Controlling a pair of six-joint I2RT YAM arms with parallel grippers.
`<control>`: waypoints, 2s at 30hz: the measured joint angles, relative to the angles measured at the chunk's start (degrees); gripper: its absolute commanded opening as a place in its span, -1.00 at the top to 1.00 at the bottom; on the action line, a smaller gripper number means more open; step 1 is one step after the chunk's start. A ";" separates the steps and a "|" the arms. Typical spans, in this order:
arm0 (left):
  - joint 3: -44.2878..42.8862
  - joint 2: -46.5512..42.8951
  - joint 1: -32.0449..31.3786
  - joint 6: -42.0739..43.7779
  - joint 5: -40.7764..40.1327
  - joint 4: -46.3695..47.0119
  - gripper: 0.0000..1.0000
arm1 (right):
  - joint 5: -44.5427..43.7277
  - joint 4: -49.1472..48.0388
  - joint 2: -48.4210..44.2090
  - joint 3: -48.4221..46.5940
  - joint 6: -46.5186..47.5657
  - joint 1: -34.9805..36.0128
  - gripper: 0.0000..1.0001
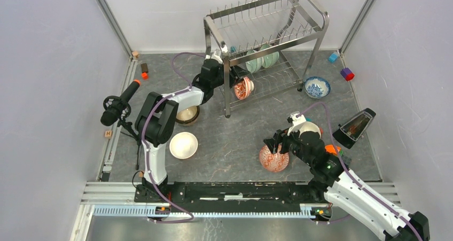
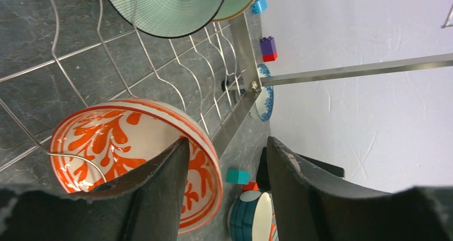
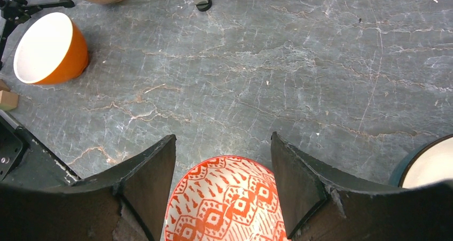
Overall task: Unload the bowls from the dish rack
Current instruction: Pick up the bowl from the dish rack.
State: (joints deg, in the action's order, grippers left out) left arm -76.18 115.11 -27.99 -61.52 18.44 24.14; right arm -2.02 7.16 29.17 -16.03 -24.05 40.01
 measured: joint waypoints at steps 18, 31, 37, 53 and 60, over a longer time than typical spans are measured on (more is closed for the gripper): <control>-0.94 3.45 0.00 1.33 3.28 1.14 0.72 | -0.92 1.09 -0.24 0.07 0.31 0.00 -0.41; 3.78 3.45 1.07 0.85 7.23 11.63 0.96 | -1.29 1.53 -1.75 0.44 0.39 0.00 -0.41; 4.63 3.37 2.27 -0.37 7.87 15.43 0.96 | -1.46 1.66 -2.40 0.59 0.39 0.00 -0.41; 7.48 3.37 5.88 -6.78 7.98 29.66 0.96 | -2.62 4.15 -4.50 0.59 1.22 0.00 -0.40; 8.87 1.79 6.56 -10.08 7.45 33.48 0.96 | -3.02 4.96 -5.81 0.59 1.20 0.00 -0.40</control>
State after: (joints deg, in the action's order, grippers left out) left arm -67.31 116.90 -21.43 -71.59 25.89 57.63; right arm -5.04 12.12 23.35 -15.44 -22.85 40.01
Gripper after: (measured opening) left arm 0.155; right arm 0.701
